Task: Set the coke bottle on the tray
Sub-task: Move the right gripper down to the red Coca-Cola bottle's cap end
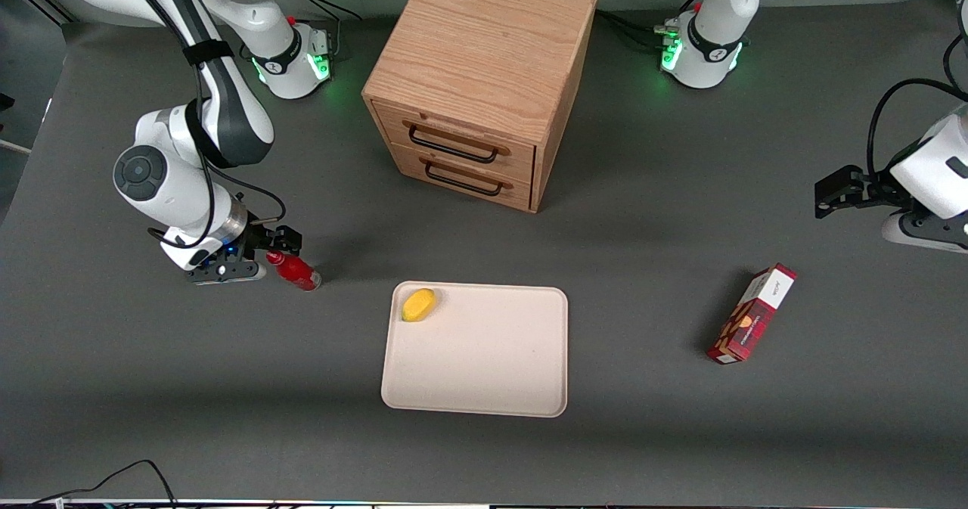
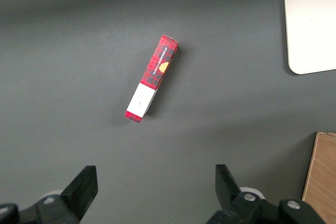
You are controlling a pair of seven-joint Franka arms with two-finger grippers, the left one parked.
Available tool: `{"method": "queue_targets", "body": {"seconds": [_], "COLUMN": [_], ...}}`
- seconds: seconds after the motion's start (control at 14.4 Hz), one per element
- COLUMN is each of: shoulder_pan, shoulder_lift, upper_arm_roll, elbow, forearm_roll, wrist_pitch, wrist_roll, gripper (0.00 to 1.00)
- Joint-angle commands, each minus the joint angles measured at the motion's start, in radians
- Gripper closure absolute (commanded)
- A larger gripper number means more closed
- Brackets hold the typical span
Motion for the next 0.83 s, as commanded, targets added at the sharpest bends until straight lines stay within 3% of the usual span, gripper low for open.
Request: {"method": "queue_targets", "body": {"seconds": [0.0,0.35,0.55,0.62,0.76], "shoulder_pan": [-0.004,-0.005,-0.005,-0.004,-0.002], "shoulder_lift": [-0.028,-0.028,-0.028,-0.029,-0.031], "upper_arm_roll": [0.001,0.001,0.001,0.001,0.003], "elbow": [-0.029,-0.030,-0.030,-0.030,-0.030], "forearm_roll": [-0.013,-0.014,-0.013,-0.014,-0.020], "wrist_pitch": [0.019,0.019,0.019,0.019,0.019], "wrist_roll": [-0.024,-0.024,-0.024,-0.024,-0.025], "gripper": [0.11,0.41,0.90,1.00,1.00]}}
